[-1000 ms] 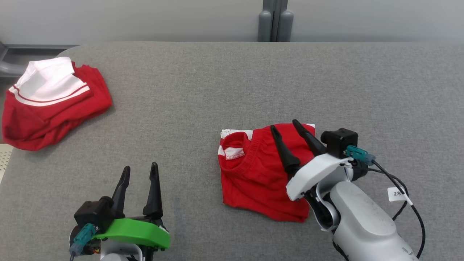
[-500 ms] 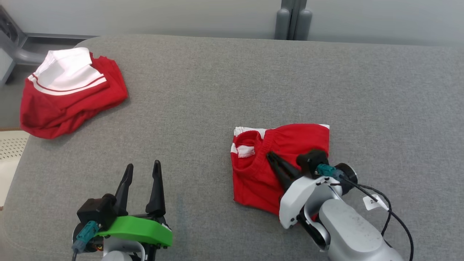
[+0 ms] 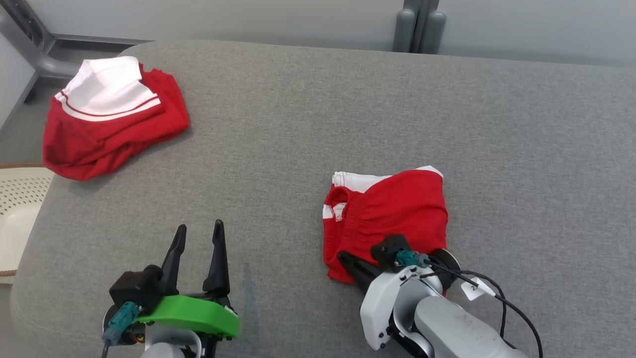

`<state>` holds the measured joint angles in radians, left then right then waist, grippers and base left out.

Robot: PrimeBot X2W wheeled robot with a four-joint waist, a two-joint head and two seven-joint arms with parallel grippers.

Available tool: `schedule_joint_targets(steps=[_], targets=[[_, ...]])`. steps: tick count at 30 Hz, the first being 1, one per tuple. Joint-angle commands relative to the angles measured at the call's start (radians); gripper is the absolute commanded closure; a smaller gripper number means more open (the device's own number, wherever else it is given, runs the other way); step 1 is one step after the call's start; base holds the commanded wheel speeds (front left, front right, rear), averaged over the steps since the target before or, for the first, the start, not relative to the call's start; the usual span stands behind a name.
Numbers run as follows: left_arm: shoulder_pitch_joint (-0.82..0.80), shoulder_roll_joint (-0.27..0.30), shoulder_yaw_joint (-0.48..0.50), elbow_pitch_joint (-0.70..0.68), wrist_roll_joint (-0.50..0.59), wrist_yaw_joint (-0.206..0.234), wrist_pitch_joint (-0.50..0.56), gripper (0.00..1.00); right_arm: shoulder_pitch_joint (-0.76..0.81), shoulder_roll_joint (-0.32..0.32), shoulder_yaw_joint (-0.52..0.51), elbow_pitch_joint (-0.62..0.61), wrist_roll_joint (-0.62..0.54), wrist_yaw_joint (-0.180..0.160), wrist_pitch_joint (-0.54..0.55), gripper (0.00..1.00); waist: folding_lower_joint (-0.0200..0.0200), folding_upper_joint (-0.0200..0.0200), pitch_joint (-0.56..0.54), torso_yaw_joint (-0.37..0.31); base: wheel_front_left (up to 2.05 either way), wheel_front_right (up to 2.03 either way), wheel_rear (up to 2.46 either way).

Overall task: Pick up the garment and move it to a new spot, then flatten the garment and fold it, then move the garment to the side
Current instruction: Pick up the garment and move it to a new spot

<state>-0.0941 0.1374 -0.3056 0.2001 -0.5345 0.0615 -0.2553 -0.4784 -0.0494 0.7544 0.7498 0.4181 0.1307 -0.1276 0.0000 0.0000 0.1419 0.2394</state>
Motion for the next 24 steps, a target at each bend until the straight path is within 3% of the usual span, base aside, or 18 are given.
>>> schedule_joint_targets(steps=[1, 7, 8, 11, 12, 13, 17, 24], targets=[[-0.008, 0.001, 0.005, 0.0, 0.0, 0.002, -0.002, 0.0, -0.012, -0.002, 0.012, 0.007, 0.009, 0.0, 0.002, 1.0, 0.0, 0.0, 0.001, -0.005, 0.0, 0.0, 0.0], [-0.009, 0.004, 0.008, 0.002, 0.0, 0.007, -0.004, 0.0, -0.031, -0.002, 0.052, 0.003, 0.022, 0.0, -0.04, 1.0, 0.0, 0.0, 0.004, -0.036, 0.0, 0.0, 0.0], [-0.01, 0.005, 0.009, 0.001, 0.0, 0.008, -0.005, 0.0, -0.034, -0.002, 0.057, -0.006, 0.025, 0.0, -0.052, 0.96, 0.0, 0.0, 0.003, -0.043, 0.0, 0.0, 0.0], [-0.013, 0.008, 0.012, 0.001, 0.0, 0.009, -0.006, 0.0, -0.043, -0.003, 0.044, -0.029, 0.031, 0.0, -0.083, 0.56, 0.0, 0.0, -0.003, -0.063, 0.0, 0.0, 0.0], [-0.014, 0.009, 0.013, 0.001, 0.001, 0.009, -0.006, 0.0, -0.043, -0.002, 0.034, -0.04, 0.033, 0.0, -0.094, 0.37, 0.0, 0.0, -0.007, -0.071, 0.0, 0.0, 0.0], [-0.016, 0.01, 0.013, 0.001, 0.002, 0.009, -0.006, 0.0, -0.041, -0.002, 0.025, -0.048, 0.03, 0.0, -0.101, 0.0, 0.0, 0.0, -0.01, -0.076, 0.0, 0.0, 0.0], [-0.025, 0.011, 0.012, 0.004, 0.009, 0.001, -0.007, 0.0, -0.015, -0.003, -0.042, -0.084, 0.009, 0.0, -0.125, 0.0, 0.0, 0.0, -0.028, -0.103, 0.0, 0.0, 0.0], [-0.031, -0.001, 0.014, 0.018, 0.019, 0.007, -0.01, 0.0, 0.061, -0.002, -0.25, -0.168, -0.061, 0.0, -0.137, 0.0, 0.0, 0.0, -0.069, -0.154, 0.0, 0.0, 0.0]])
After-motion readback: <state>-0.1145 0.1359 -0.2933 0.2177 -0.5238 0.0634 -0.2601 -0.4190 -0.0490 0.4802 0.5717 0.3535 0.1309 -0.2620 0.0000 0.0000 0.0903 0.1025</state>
